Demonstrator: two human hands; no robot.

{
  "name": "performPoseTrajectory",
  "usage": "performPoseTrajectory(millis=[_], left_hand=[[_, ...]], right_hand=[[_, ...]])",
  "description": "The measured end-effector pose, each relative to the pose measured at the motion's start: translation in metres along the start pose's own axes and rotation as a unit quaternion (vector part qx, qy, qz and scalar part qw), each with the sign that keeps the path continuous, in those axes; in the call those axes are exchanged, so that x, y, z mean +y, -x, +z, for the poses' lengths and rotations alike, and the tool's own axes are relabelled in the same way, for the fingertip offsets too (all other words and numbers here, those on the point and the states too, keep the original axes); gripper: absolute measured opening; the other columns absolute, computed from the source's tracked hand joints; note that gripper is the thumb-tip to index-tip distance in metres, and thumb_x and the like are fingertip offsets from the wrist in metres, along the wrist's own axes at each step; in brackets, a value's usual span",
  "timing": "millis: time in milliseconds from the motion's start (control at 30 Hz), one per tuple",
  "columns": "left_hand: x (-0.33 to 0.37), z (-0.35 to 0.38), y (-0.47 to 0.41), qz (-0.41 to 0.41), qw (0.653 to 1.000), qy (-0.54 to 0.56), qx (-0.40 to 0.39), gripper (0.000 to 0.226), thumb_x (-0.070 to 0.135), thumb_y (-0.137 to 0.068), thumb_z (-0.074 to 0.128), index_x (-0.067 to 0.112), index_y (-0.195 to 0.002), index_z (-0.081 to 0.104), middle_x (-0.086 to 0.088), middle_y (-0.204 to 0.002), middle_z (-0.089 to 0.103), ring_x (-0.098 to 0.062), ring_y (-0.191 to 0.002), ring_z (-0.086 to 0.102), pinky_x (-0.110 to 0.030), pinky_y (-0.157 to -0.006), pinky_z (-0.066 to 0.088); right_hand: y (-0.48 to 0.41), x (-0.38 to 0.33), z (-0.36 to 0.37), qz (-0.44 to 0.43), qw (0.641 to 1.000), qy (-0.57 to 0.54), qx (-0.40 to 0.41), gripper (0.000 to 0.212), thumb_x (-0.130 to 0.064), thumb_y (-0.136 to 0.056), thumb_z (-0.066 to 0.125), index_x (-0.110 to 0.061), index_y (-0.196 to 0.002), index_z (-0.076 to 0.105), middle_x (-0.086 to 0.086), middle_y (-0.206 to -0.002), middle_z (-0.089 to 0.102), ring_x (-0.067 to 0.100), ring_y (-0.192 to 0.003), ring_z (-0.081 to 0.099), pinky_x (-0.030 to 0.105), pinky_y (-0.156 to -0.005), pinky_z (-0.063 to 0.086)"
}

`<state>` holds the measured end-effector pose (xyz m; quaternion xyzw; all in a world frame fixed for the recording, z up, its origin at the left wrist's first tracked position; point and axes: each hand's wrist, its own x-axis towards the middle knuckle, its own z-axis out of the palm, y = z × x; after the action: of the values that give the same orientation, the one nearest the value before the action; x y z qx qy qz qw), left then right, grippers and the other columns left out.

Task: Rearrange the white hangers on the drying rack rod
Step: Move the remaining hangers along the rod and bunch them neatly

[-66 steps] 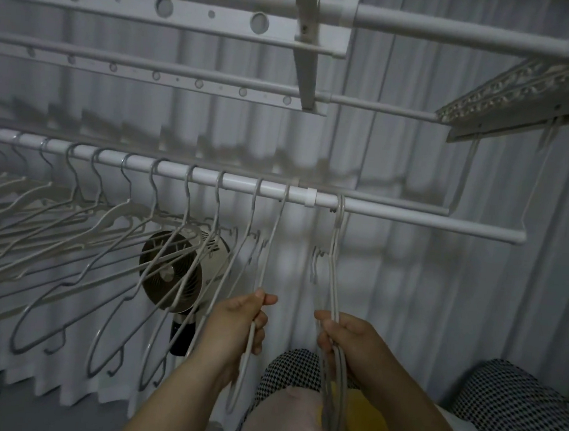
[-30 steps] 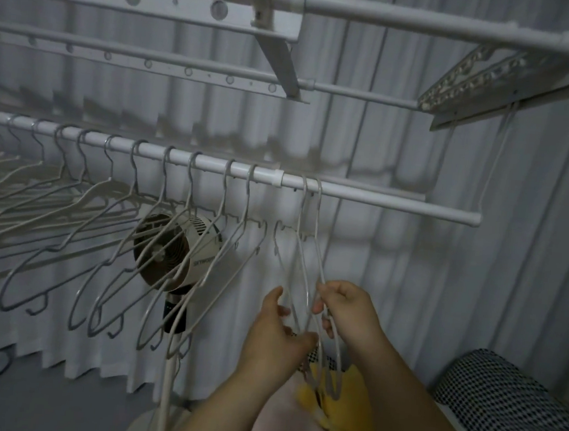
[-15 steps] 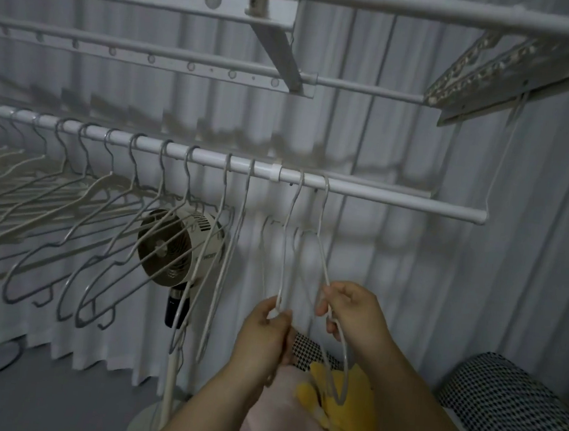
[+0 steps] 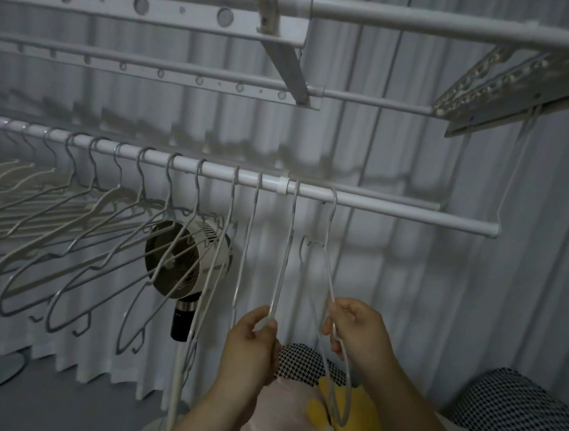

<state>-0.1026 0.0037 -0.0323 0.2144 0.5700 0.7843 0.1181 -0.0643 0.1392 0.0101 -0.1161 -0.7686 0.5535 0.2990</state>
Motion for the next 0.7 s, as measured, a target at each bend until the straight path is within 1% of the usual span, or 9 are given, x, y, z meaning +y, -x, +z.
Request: performPoseTrajectory(millis=[67, 100, 133, 167, 200, 300, 433, 567, 700], left_hand=[[0.0, 0.0, -0.003, -0.006, 1.0, 0.005, 0.018, 0.036, 0.007, -0.095, 0.037, -0.01, -0.127, 0.034, 0.006, -0.031, 0.033, -0.003, -0.027, 0.026, -0.013, -0.029, 0.021], [0.001, 0.0, -0.005, -0.01, 1.0, 0.007, 0.029, 0.033, 0.007, -0.095, 0.038, -0.004, -0.126, 0.04, 0.006, -0.031, 0.034, -0.003, -0.026, 0.027, -0.014, -0.029, 0.022], [0.001, 0.0, -0.006, -0.009, 0.999, 0.01, 0.037, 0.029, 0.008, -0.095, 0.04, 0.007, -0.123, 0.044, 0.005, -0.03, 0.036, -0.004, -0.026, 0.028, -0.014, -0.029, 0.023], [0.001, 0.0, -0.007, -0.006, 0.999, 0.012, 0.043, 0.025, 0.009, -0.095, 0.041, 0.017, -0.118, 0.044, 0.005, -0.031, 0.038, -0.005, -0.026, 0.03, -0.015, -0.03, 0.025], [0.001, 0.0, -0.007, -0.003, 0.999, 0.013, 0.047, 0.023, 0.01, -0.095, 0.042, 0.023, -0.113, 0.043, 0.004, -0.031, 0.04, -0.005, -0.026, 0.032, -0.015, -0.03, 0.026], [-0.001, 0.0, -0.009, 0.004, 0.998, 0.011, 0.06, 0.021, 0.01, -0.094, 0.043, 0.025, -0.108, 0.043, 0.003, -0.032, 0.044, -0.006, -0.026, 0.035, -0.014, -0.03, 0.027], [-0.001, -0.002, -0.01, 0.0, 0.998, 0.008, 0.059, 0.022, 0.008, -0.094, 0.043, 0.025, -0.108, 0.042, 0.001, -0.032, 0.047, -0.007, -0.026, 0.039, -0.015, -0.03, 0.03], [-0.003, -0.002, -0.011, 0.001, 0.999, -0.011, 0.045, 0.022, 0.009, -0.094, 0.042, 0.025, -0.109, 0.041, 0.0, -0.033, 0.049, -0.009, -0.027, 0.045, -0.015, -0.031, 0.034], [-0.003, -0.003, -0.012, -0.004, 0.999, -0.016, 0.037, 0.02, 0.01, -0.094, 0.043, 0.025, -0.107, 0.042, -0.001, -0.033, 0.049, -0.01, -0.027, 0.046, -0.014, -0.031, 0.034]], right_hand=[[0.0, 0.001, 0.001, 0.001, 1.0, -0.004, 0.006, 0.026, -0.009, -0.093, 0.047, -0.014, -0.069, 0.055, 0.0, -0.049, 0.053, 0.001, -0.027, 0.04, 0.012, -0.033, 0.035], [0.0, 0.001, 0.001, 0.001, 1.0, -0.007, 0.009, 0.026, -0.009, -0.093, 0.047, -0.014, -0.068, 0.055, -0.001, -0.048, 0.053, 0.001, -0.027, 0.04, 0.012, -0.033, 0.034], [0.0, 0.002, 0.001, 0.0, 1.0, -0.01, 0.013, 0.027, -0.008, -0.093, 0.047, -0.014, -0.068, 0.055, -0.001, -0.048, 0.053, 0.001, -0.027, 0.04, 0.012, -0.033, 0.034], [0.001, 0.003, 0.001, -0.002, 1.0, -0.012, 0.016, 0.027, -0.008, -0.093, 0.047, -0.014, -0.068, 0.055, 0.0, -0.048, 0.053, 0.001, -0.027, 0.04, 0.012, -0.033, 0.034], [0.001, 0.004, 0.002, -0.005, 1.0, -0.012, 0.02, 0.027, -0.008, -0.093, 0.047, -0.014, -0.068, 0.055, 0.0, -0.048, 0.053, 0.001, -0.027, 0.04, 0.012, -0.033, 0.034], [0.001, 0.006, 0.003, -0.016, 0.999, -0.005, 0.028, 0.028, -0.008, -0.093, 0.047, -0.016, -0.067, 0.054, 0.0, -0.049, 0.052, 0.001, -0.028, 0.04, 0.012, -0.034, 0.036], [-0.001, 0.006, 0.01, -0.017, 0.999, 0.005, 0.032, 0.029, -0.008, -0.093, 0.047, -0.017, -0.066, 0.053, 0.001, -0.052, 0.052, 0.0, -0.03, 0.044, 0.015, -0.039, 0.038], [-0.002, 0.005, 0.017, -0.018, 1.0, 0.008, 0.022, 0.025, -0.009, -0.092, 0.048, -0.016, -0.068, 0.051, 0.002, -0.053, 0.053, 0.0, -0.029, 0.044, 0.011, -0.035, 0.036], [-0.005, 0.002, 0.022, -0.016, 1.0, 0.011, 0.015, 0.024, -0.009, -0.092, 0.049, -0.016, -0.068, 0.05, 0.002, -0.052, 0.052, 0.0, -0.028, 0.044, 0.012, -0.035, 0.037]])
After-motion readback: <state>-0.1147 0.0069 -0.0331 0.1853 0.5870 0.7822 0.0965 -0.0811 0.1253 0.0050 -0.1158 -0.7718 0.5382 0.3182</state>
